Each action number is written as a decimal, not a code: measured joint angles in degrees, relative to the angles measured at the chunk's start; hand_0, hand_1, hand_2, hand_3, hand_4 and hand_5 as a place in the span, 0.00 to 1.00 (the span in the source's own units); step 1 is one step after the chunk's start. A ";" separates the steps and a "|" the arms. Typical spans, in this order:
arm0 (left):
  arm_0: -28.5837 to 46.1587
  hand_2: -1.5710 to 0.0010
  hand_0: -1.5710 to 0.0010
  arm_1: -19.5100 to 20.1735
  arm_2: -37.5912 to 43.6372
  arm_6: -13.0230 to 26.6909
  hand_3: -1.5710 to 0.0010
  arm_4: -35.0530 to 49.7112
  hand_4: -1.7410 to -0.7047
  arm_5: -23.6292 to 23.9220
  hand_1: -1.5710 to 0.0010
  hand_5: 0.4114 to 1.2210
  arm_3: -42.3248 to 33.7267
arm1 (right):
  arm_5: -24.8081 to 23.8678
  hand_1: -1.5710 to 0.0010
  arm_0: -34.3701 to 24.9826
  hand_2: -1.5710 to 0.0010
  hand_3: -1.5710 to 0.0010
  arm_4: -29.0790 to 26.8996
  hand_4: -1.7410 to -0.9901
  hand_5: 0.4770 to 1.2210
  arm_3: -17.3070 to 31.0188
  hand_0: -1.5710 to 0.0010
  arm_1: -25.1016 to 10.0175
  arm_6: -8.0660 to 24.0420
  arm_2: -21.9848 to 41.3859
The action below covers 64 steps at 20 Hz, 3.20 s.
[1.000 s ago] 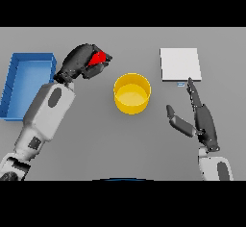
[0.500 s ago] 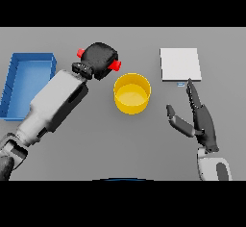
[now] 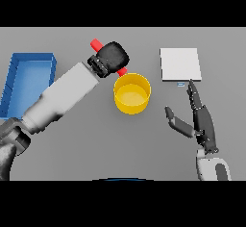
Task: Pick up the red beaker and tilt it to pour out 1 green nut into yellow bowl. Pick up the yellow bowl and place it on the metallic measuring scale.
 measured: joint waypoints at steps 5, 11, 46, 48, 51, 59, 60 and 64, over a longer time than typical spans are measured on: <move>-4.52 0.00 0.00 0.13 -5.93 -3.90 0.02 -5.62 0.00 -0.48 0.00 1.00 1.33 | -1.12 1.00 -0.40 1.00 1.00 1.31 0.77 0.12 0.63 1.00 -0.03 -0.44 -0.06; -7.85 0.00 0.00 -0.07 -12.68 -6.87 0.00 -12.20 0.01 0.79 0.00 1.00 3.62 | -0.64 1.00 -1.14 1.00 1.00 -0.27 0.81 0.12 1.36 1.00 0.23 -0.26 -0.74; -10.35 0.00 0.00 20.30 42.18 15.41 0.00 32.02 0.00 17.75 0.00 1.00 30.35 | 1.01 1.00 -2.96 1.00 1.00 0.99 0.80 0.23 2.39 1.00 -1.14 -2.40 1.11; -5.64 0.00 0.00 20.16 44.36 19.46 0.00 35.34 0.00 19.53 0.00 1.00 26.89 | 1.44 1.00 -3.49 1.00 1.00 0.37 0.82 0.24 3.08 1.00 -1.56 -2.29 0.63; 5.04 0.00 0.00 18.95 45.74 21.41 0.00 40.03 0.00 21.28 0.00 1.00 17.22 | 2.05 1.00 -2.52 1.00 1.00 -0.27 0.80 0.26 3.02 1.00 -1.33 -3.39 0.84; 27.34 0.00 0.00 14.76 45.75 29.78 0.00 46.15 0.00 25.77 0.00 0.71 -7.45 | 1.94 1.00 -2.72 1.00 1.00 0.47 0.77 0.26 3.26 1.00 -1.79 -3.75 0.97; 28.45 0.00 0.00 14.19 45.56 31.26 0.00 46.27 0.00 26.40 0.00 0.63 -9.33 | 1.66 1.00 -2.89 1.00 1.00 0.69 0.78 0.26 3.74 1.00 -1.55 -3.62 0.97; 31.31 0.35 0.25 15.74 45.16 33.68 0.33 48.25 0.49 21.67 0.32 0.40 -15.56 | 1.94 1.00 -2.42 1.00 1.00 -0.16 0.79 0.26 3.15 1.00 -1.95 -4.11 0.44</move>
